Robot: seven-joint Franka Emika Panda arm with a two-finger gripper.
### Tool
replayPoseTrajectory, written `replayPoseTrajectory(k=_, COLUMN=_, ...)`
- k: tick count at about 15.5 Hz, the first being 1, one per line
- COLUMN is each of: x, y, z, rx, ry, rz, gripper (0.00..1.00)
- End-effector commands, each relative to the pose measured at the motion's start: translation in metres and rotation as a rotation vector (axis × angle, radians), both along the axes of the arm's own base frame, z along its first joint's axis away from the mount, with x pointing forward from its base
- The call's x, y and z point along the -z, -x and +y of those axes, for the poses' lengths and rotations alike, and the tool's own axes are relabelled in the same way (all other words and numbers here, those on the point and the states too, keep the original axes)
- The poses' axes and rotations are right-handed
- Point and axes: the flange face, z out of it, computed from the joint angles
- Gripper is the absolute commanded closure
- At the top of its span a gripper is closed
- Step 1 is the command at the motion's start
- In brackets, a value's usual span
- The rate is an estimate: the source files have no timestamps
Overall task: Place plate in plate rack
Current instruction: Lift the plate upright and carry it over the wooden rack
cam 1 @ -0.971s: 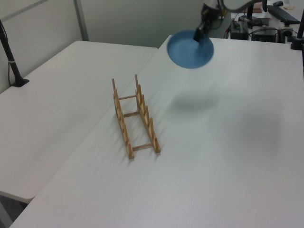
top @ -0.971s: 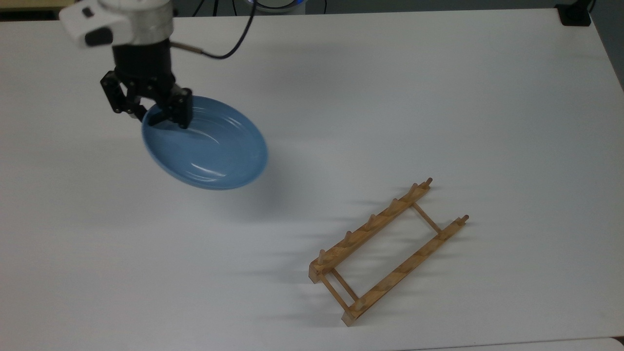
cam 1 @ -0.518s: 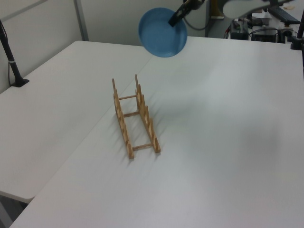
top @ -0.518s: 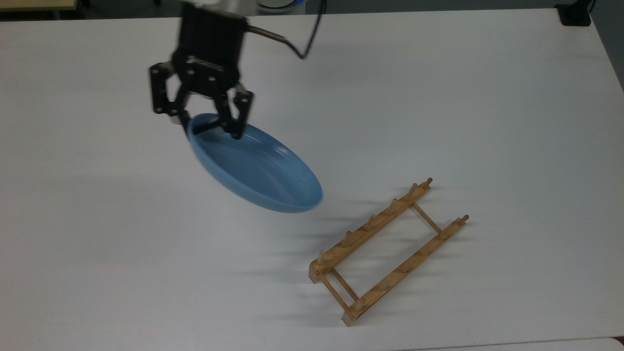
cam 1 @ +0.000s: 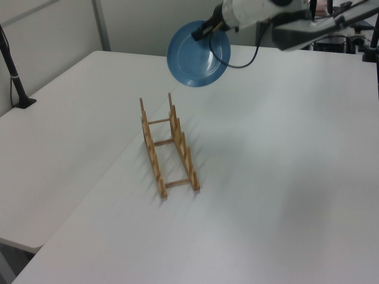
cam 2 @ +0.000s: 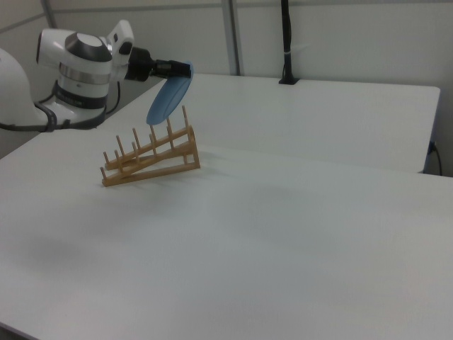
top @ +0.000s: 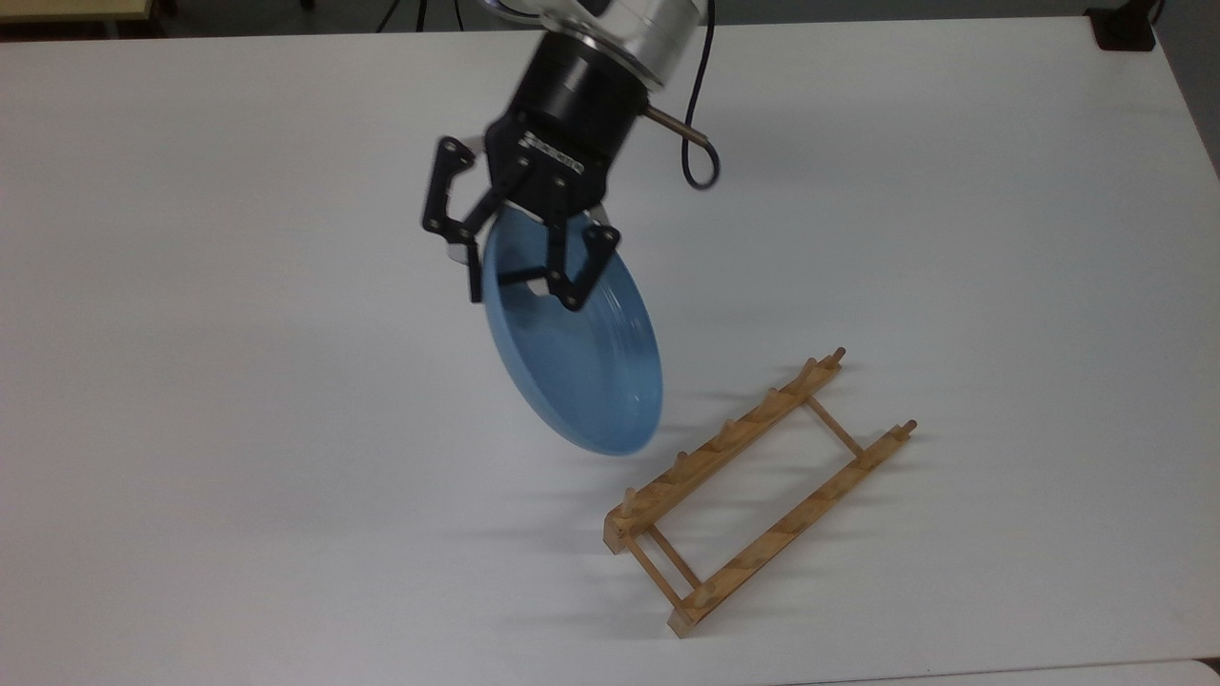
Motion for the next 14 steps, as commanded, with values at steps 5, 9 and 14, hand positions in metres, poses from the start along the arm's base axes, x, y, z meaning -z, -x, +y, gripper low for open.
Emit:
replayPoseTrajectory(k=5, x=0.023, y=-0.004, z=0.031, rx=-0.033, ry=0.006, rz=-0.093, gripper=1.00)
replayPoseTrajectory(k=9, x=0.012, y=-0.029, z=0.035, rx=-0.031, ry=-0.010, rz=-0.143, gripper=1.00)
replayPoseTrajectory(k=14, x=0.015, y=-0.053, z=0.036, rx=-0.077, ry=0.101, rz=-0.201, gripper=1.00)
